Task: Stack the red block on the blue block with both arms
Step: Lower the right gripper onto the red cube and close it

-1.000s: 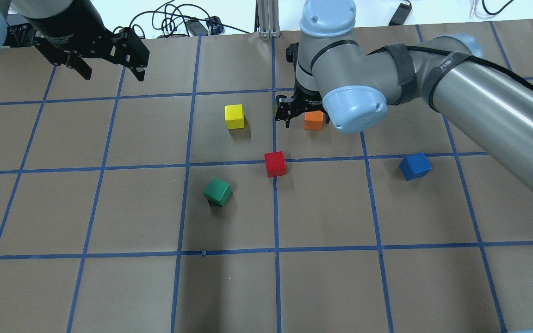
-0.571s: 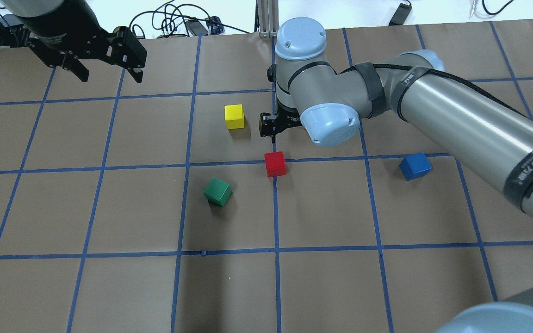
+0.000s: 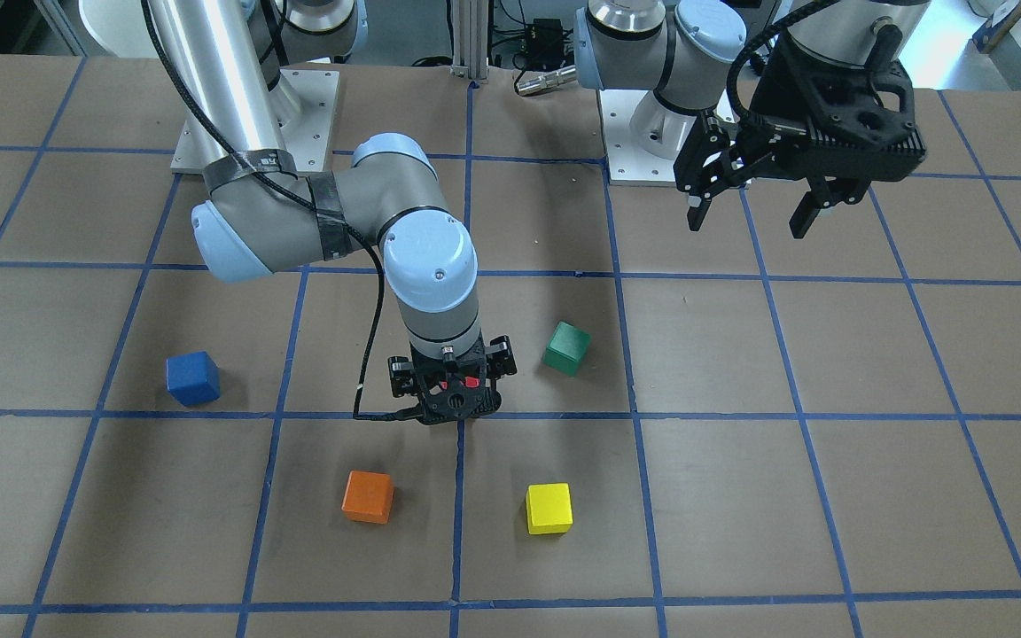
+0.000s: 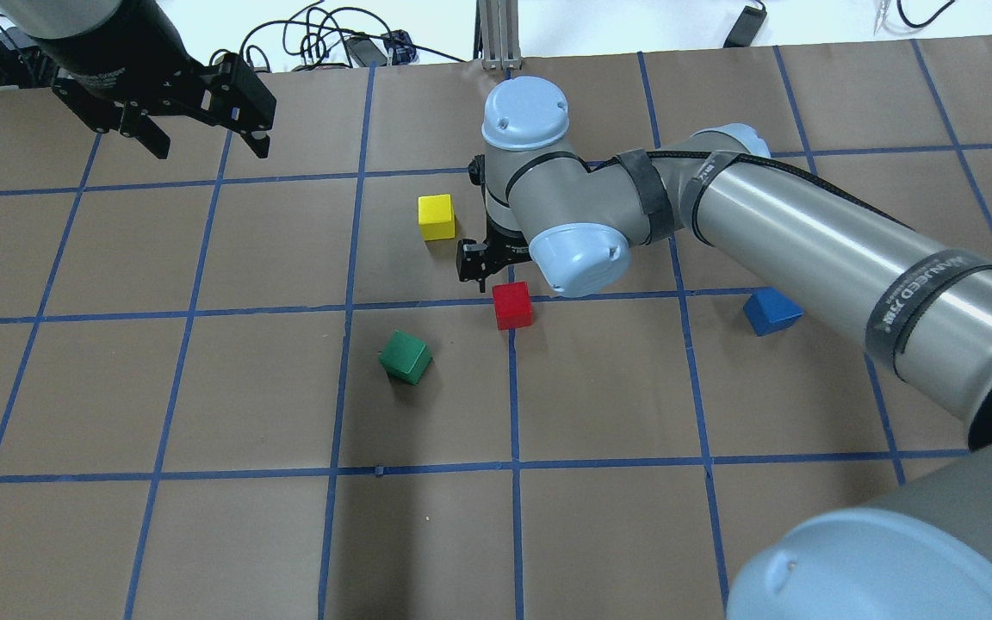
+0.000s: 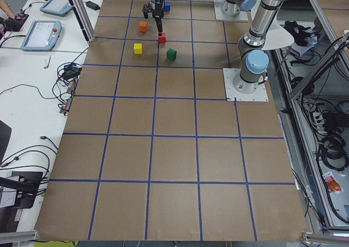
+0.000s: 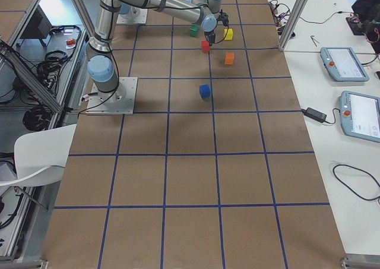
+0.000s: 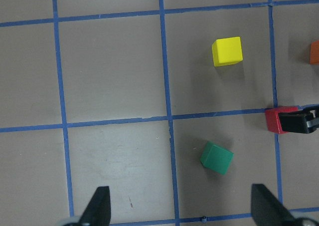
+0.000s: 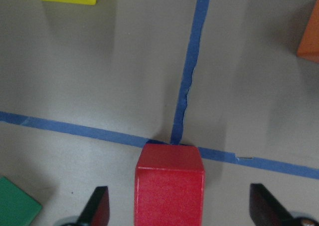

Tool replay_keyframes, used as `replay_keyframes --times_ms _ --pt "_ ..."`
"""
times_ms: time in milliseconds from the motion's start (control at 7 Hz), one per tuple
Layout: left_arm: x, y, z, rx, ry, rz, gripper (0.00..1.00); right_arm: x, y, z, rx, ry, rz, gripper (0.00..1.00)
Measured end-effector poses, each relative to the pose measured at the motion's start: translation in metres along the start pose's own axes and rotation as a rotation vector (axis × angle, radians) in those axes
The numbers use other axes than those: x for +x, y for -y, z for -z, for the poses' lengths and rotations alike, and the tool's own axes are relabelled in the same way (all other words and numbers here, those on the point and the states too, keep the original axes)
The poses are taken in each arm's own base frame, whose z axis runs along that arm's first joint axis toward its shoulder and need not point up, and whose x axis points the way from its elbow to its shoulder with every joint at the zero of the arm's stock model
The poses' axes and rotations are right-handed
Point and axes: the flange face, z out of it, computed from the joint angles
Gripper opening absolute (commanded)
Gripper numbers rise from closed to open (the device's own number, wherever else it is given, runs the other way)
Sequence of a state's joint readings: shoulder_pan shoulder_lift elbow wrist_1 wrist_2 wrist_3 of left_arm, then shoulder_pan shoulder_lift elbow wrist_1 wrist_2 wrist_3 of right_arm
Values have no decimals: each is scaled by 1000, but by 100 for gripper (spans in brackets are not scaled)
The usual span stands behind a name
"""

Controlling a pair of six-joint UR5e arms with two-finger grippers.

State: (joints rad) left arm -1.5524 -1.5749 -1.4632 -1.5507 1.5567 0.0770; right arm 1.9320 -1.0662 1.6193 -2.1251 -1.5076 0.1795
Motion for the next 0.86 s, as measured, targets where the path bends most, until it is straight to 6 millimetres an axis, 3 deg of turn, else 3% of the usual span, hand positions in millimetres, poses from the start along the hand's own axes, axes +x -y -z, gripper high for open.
replay_keyframes --times_ms 571,714,857 --pt "-1 -2 -1 -14 -5 3 100 0 -9 -26 -47 10 0 100" --pt "-1 -2 -1 -17 -6 2 100 -1 -9 -30 -55 25 -1 80" --pt "0 -2 -2 -20 -6 1 100 -2 -9 -32 -59 34 1 34"
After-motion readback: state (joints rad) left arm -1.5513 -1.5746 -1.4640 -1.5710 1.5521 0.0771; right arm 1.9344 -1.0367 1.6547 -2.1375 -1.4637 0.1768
